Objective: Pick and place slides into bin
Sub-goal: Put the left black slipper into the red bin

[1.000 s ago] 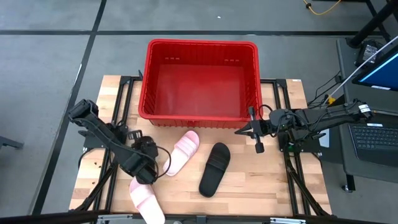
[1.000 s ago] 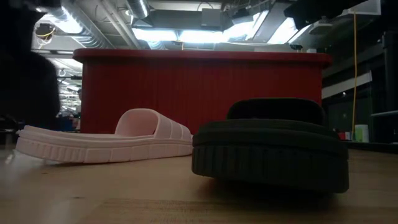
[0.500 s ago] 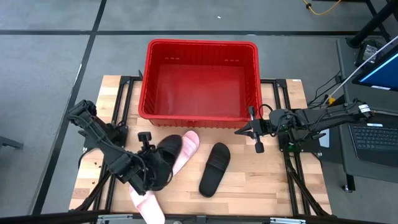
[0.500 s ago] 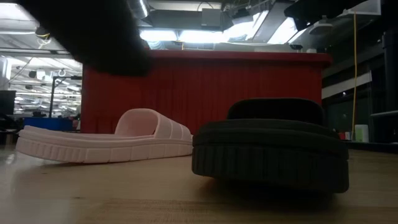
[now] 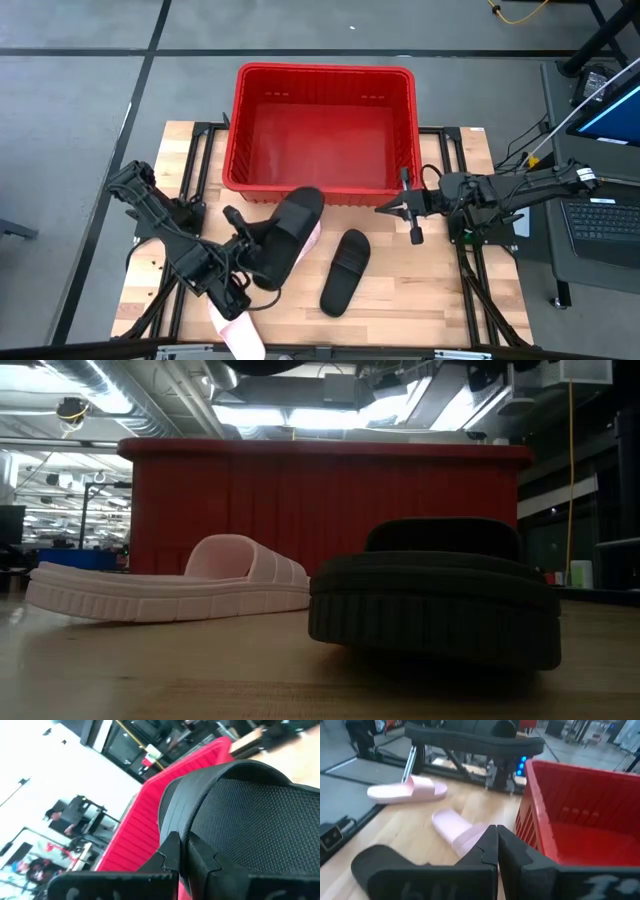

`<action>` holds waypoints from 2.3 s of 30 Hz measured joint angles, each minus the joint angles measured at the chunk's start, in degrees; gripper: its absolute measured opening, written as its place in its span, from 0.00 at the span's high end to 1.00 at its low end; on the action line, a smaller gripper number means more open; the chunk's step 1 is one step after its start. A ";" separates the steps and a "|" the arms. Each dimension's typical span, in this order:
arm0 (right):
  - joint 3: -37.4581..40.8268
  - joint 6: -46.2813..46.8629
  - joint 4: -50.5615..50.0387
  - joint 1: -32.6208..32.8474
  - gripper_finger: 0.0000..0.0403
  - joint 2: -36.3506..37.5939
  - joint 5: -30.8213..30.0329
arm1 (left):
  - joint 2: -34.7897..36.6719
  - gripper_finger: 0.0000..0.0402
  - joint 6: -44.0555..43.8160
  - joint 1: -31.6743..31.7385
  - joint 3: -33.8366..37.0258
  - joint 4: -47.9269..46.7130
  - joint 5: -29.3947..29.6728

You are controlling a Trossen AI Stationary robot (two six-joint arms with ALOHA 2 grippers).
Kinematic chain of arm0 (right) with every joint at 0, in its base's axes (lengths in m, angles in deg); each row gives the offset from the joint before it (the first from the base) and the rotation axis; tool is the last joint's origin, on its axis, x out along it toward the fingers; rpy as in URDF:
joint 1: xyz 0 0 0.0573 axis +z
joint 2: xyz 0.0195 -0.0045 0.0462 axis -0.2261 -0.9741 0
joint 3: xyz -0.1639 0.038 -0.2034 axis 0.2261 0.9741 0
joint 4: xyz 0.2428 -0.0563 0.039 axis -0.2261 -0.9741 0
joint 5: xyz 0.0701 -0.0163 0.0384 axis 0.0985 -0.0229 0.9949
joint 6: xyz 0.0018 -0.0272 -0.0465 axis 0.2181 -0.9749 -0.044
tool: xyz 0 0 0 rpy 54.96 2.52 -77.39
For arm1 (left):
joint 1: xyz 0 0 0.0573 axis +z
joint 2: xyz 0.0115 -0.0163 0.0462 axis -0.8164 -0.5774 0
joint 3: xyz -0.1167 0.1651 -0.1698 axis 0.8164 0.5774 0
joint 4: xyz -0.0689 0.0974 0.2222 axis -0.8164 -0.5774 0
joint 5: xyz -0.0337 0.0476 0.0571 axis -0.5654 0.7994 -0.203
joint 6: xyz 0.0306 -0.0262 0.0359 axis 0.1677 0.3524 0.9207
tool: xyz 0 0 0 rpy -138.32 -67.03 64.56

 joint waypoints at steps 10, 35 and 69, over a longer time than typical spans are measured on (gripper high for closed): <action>-0.01 -2.95 1.84 -0.17 0.99 0.00 -1.92 | 0.00 0.99 14.59 14.11 -5.14 -0.34 -1.72; -0.01 -11.92 1.84 -2.42 0.99 4.51 -10.27 | 1.11 0.99 55.53 59.15 -12.18 22.06 -38.62; -0.01 -6.30 -8.64 -2.36 0.99 8.37 -10.14 | 5.64 0.99 62.39 80.28 24.41 55.46 -46.36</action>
